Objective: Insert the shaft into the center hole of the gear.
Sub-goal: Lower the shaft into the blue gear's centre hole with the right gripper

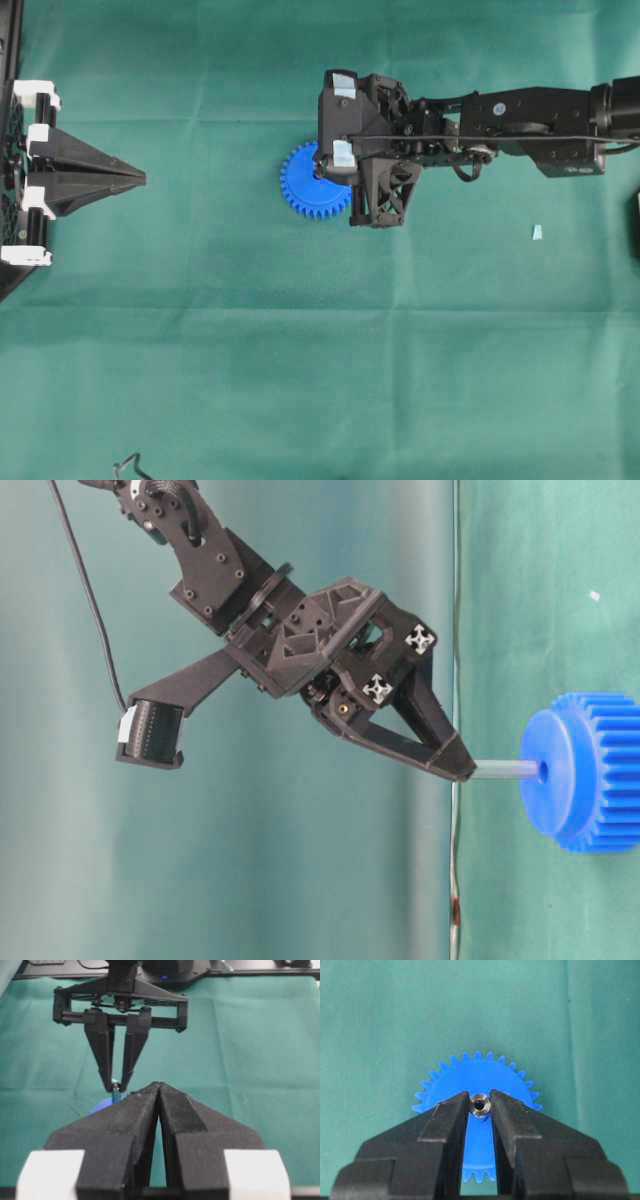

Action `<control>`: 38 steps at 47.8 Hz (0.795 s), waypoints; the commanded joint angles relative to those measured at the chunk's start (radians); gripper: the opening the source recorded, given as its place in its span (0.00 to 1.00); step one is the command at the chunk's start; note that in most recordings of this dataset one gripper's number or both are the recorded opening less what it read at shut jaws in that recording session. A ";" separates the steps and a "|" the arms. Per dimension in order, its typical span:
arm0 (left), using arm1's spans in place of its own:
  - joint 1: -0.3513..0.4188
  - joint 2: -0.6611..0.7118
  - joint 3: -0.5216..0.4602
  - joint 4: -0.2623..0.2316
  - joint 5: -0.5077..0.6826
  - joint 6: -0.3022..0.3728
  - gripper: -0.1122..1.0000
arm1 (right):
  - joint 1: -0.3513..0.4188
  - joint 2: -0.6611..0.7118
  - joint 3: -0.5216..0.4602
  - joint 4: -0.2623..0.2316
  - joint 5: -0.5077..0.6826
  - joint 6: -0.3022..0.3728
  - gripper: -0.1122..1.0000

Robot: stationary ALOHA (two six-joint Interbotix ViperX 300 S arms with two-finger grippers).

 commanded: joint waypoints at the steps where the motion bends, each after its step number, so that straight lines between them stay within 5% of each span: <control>1: -0.003 0.003 -0.028 0.003 -0.005 0.002 0.10 | -0.002 -0.014 -0.023 -0.002 -0.009 0.002 0.25; 38: -0.003 0.003 -0.028 0.005 -0.005 -0.002 0.10 | -0.003 0.002 -0.063 -0.002 -0.017 0.000 0.25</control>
